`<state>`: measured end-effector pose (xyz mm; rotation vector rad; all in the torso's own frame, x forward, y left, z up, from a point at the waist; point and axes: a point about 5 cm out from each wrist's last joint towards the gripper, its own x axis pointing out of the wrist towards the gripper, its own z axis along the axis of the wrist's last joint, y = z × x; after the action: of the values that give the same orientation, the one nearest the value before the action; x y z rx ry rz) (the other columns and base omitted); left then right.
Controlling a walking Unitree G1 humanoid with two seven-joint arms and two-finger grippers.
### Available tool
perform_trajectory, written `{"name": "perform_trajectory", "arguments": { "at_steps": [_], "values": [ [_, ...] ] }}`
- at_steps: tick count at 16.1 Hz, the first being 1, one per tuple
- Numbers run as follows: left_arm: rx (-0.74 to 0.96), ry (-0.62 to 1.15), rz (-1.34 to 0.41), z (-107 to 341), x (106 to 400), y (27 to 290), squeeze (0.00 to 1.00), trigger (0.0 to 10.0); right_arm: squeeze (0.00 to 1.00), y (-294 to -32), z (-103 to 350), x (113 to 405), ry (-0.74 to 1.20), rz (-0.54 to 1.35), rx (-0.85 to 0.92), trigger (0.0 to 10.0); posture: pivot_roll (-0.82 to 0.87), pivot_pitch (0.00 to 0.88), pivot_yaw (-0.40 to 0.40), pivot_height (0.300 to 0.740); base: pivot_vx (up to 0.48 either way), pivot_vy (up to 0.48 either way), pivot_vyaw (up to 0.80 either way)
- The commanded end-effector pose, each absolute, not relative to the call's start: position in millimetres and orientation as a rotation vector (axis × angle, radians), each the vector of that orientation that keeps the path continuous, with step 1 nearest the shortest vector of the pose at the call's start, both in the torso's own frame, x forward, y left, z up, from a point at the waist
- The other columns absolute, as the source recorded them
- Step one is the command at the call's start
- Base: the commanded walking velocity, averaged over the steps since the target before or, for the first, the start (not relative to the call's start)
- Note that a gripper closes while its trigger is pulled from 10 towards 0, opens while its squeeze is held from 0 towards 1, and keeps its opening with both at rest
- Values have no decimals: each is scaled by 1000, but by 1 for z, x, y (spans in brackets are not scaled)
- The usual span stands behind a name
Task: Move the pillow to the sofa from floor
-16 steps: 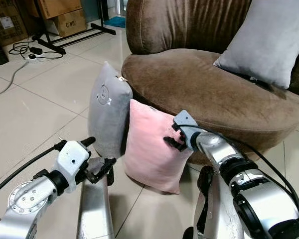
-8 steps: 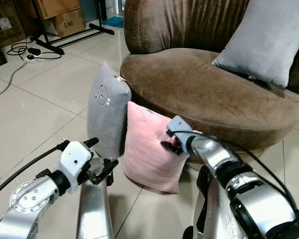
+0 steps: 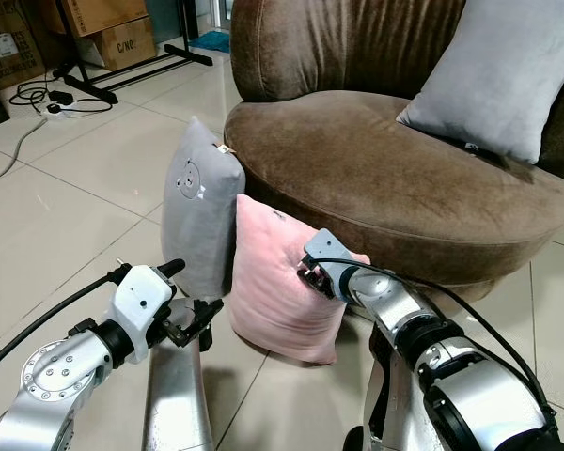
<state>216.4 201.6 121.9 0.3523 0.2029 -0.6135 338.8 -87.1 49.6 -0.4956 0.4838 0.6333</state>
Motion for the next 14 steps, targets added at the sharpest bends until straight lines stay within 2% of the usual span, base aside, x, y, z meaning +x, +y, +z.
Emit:
{"name": "perform_trajectory", "arguments": {
  "at_steps": [1,14],
  "values": [
    [358,217,-610,118,216,200,0,10000,0,-86,44,334,504,645,-487,0,62,0,-43,335,0,0,0],
    [380,211,-583,115,218,199,0,10000,0,-78,44,331,459,672,-440,0,74,0,-59,335,0,0,0]
  ]
}}
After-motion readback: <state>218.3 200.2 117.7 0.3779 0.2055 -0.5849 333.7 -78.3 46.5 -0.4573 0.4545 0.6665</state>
